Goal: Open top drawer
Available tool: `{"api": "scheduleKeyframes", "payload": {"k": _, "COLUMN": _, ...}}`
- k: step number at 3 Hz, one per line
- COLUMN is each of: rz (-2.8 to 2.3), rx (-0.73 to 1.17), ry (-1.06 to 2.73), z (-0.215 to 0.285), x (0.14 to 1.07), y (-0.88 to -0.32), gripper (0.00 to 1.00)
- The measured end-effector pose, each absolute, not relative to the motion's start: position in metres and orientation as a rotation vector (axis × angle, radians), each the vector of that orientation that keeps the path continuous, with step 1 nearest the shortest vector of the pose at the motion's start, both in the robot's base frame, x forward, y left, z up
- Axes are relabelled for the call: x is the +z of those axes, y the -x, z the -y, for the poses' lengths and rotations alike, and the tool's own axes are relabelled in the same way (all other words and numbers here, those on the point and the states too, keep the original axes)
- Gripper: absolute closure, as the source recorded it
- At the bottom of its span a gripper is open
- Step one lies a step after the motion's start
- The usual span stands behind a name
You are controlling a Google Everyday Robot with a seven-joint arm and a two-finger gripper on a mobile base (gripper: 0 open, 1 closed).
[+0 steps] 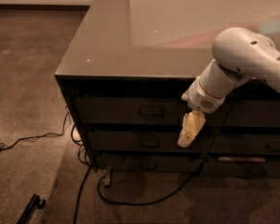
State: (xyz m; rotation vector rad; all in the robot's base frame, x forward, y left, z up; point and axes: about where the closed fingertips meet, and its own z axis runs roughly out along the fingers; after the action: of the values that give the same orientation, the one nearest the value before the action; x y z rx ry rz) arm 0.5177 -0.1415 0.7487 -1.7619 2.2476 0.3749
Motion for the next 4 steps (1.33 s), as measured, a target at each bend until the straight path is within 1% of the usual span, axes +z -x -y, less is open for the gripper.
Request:
{"api": "scheduleKeyframes", "payload": {"k": 1, "rz": -2.247, "rx": 0.375, "ry": 1.762, "z": 0.142, "x": 0.749, "y": -0.518, "gripper": 0.00}}
{"api": "scheduleKeyframes", "payload": {"k": 2, "rz": -2.212, "rx": 0.454, "ry": 1.745, "z": 0.133, "x": 0.736, "y": -0.523, "gripper": 0.00}}
{"api": "scheduleKeyframes", "payload": {"k": 3, "rz": -2.118, "rx": 0.436, "ry": 1.789, "z": 0.118, "x": 0.727, "y": -0.537, "gripper": 0.00}}
{"api": "scheduleKeyframes", "payload": {"k": 4, "rz": -2.081, "rx": 0.363, "ry": 1.869, "z": 0.115, "x": 0.711, "y": -0.555, "gripper": 0.00}}
